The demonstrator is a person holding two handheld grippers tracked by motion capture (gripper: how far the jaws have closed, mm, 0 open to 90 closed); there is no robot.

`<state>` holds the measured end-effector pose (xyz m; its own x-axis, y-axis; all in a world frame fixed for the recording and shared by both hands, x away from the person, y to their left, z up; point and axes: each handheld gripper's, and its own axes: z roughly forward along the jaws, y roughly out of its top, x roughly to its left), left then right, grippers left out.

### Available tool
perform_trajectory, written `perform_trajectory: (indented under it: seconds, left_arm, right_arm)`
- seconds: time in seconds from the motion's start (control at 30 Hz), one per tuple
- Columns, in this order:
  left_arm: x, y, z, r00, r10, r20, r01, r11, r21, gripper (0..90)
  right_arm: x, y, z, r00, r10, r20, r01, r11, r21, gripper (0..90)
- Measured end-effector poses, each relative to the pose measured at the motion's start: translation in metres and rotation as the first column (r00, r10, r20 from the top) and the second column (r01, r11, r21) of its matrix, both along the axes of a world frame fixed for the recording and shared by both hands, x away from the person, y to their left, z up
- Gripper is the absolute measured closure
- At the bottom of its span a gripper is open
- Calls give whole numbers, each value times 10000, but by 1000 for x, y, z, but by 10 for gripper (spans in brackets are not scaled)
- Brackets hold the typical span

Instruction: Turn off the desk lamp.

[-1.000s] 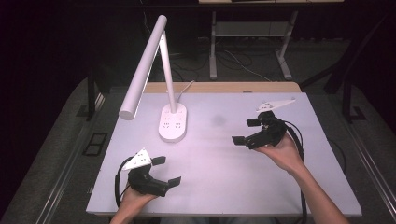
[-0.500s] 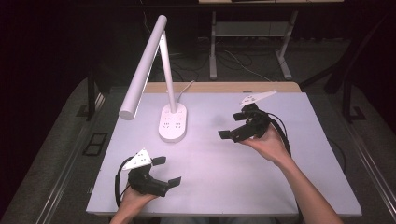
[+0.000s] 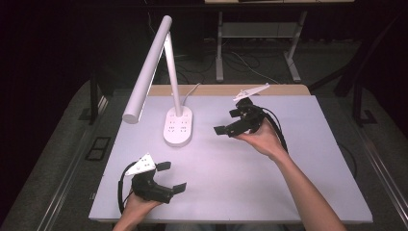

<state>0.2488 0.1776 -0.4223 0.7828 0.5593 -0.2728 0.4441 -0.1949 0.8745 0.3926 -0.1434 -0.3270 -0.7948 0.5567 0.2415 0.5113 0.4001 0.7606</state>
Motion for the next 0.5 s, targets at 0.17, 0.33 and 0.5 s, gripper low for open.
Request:
perform_trajectory:
  seconds: [0.17,0.33,0.5]
  left_arm:
    - [0,1,0,10000,-23,18,23,10000,-9,0]
    - [0,1,0,10000,4,-6,-4,10000,-75,0]
    - [0,2,0,10000,14,-52,-15,9999,-143,0]
  right_arm:
    - [11,10,-3,9999,-47,-117,47,10000,52,6]
    - [21,19,-5,9998,-59,-177,59,10000,26,6]
    - [30,27,-5,9997,-76,-252,77,10000,28,6]
